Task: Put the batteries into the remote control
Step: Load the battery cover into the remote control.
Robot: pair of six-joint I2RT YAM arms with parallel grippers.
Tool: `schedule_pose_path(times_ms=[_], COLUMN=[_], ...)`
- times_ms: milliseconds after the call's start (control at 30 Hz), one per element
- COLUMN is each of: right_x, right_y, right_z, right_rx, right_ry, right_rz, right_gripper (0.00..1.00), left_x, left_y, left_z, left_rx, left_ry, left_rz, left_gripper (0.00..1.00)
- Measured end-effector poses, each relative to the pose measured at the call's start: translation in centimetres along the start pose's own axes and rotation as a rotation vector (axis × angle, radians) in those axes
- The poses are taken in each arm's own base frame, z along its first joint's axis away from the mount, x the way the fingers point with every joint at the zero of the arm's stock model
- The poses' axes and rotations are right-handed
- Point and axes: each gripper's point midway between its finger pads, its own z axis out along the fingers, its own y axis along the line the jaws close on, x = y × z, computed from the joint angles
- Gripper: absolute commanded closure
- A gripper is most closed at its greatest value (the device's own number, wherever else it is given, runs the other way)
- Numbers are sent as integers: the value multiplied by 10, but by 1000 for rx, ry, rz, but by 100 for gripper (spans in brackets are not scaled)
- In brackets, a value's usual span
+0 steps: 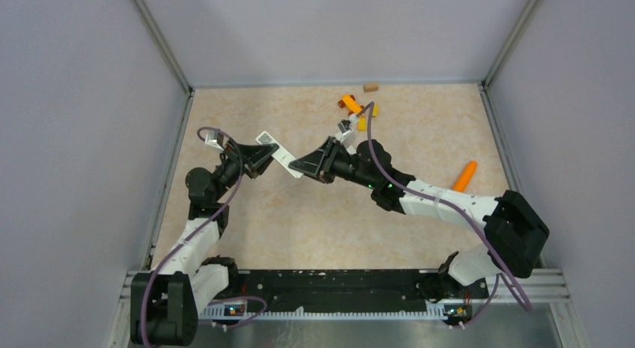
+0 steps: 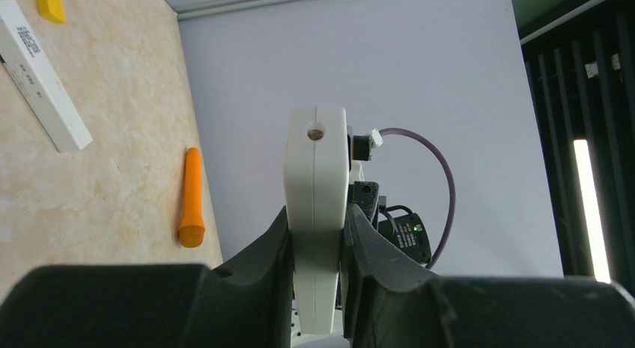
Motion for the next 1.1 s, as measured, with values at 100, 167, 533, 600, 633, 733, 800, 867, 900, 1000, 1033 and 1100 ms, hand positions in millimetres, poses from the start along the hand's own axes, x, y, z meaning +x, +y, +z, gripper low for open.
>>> schedule_pose_path(times_ms=[100,167,533,600,633,733,800,867,900,1000,1033,1100], right_x=[-1,-2,-2,-2,-2,-2,-2,-3,-3,-2,-2,1], right_y=[1,2,3,0,-2,-5,-7,-9,-9,-9,-8,-9], right_z=[7,10,19,20,20,21,21,19,18,10,6,-1], right_rx=[-4,-13,-37,-35,-34,-28,-22,-22,-27,-39,-43,-49], right_ry=[14,26,77,84,88,94,93,85,82,72,69,70], right_rz=[-3,-8,14,27,32,41,41,37,32,6,-9,-51], right_gripper=[78,78,76,73,72,71,70,69,67,57,49,39], left_x=[-4,-7,-11,-12,-12,-12,-12,-11,-9,0,5,20], left_y=[-2,-5,-7,-4,-2,3,4,2,1,-5,-7,-11], left_z=[0,0,-2,-1,-1,0,2,4,5,9,10,10], left_rx=[6,13,10,-3,-9,-27,-43,-62,-68,-74,-69,-53], left_ry=[-25,-46,-92,-102,-103,-104,-98,-88,-79,-24,2,83], left_rz=[11,23,71,74,76,87,109,145,164,229,257,303], left_gripper=[100,100,100,100,100,100,100,100,100,100,100,100])
